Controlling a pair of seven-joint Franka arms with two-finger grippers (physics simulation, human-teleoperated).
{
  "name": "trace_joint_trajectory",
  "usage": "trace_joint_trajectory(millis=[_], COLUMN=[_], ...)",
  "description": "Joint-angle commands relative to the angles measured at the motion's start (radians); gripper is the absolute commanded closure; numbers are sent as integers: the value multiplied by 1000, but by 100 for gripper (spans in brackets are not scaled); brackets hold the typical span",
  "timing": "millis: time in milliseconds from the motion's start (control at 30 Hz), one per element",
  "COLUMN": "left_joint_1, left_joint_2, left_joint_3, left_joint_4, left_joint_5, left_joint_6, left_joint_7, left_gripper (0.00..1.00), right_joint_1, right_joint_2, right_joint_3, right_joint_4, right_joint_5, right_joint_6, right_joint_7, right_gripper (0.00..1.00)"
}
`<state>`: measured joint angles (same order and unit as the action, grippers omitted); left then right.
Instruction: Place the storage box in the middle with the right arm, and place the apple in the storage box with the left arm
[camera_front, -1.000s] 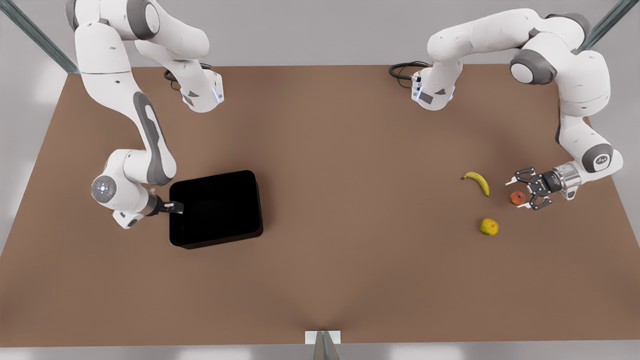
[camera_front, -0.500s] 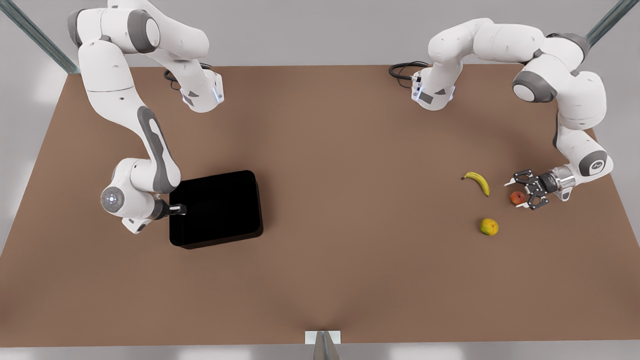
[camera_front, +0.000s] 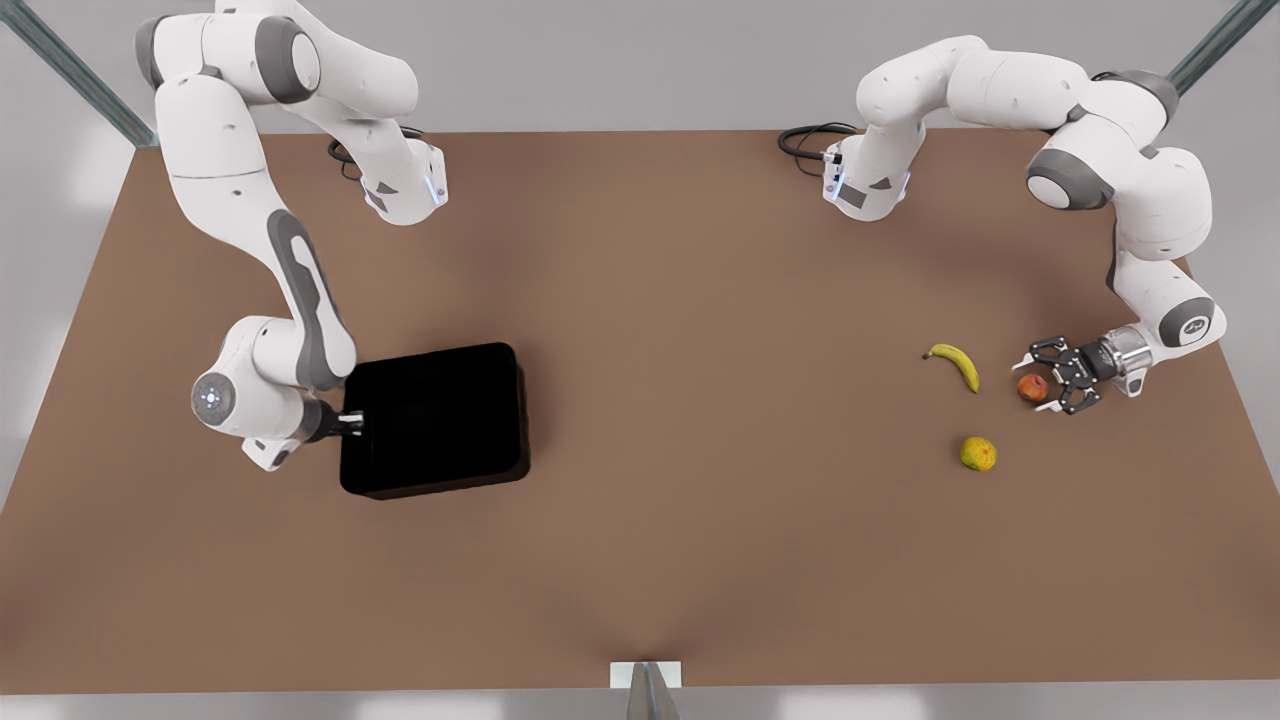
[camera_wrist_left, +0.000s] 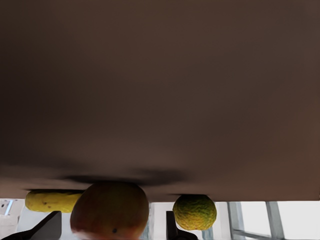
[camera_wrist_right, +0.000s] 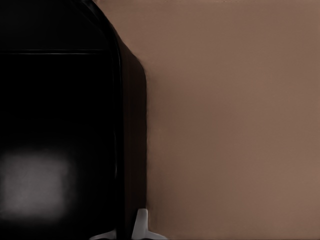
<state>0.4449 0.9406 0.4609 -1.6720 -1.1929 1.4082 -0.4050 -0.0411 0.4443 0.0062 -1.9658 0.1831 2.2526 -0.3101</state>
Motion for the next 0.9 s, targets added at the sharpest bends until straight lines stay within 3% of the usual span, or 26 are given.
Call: trace_joint_trajectory(millis=[0,233,300,467,533,600,667,700,867], left_joint_1=[0,0,0,5,8,9,9,9,9], left_joint_2=[1,10,15,24,32,32,32,32,32], left_joint_3=[-1,-10,-18,-18,-18,-19,-19,-22,-24], left_joint_4=[0,0,0,-2,-2,-2,-2,-3,-2], left_joint_5=[-10,-30,-31,-47,-48,-48,-48,-48,-48], left_joint_6=[0,18,20,15,14,15,15,15,17], left_joint_7=[0,3,3,2,3,3,3,3,3], left_gripper=[0,0,0,2,3,11,29,44,77], right_joint_1=[1,76,87,87,150,213,233,234,268], right_joint_2=[-1,8,34,146,215,258,295,303,355], right_joint_3=[0,97,144,359,376,377,383,406,428], right_joint_4=[5,133,171,308,384,439,467,469,496], right_joint_5=[-1,24,104,104,110,113,113,113,148], right_joint_6=[-5,-85,-88,-71,-65,-67,-65,-44,15], right_joint_7=[-1,189,204,462,500,545,545,546,543], right_gripper=[79,79,79,79,79,79,79,79,79])
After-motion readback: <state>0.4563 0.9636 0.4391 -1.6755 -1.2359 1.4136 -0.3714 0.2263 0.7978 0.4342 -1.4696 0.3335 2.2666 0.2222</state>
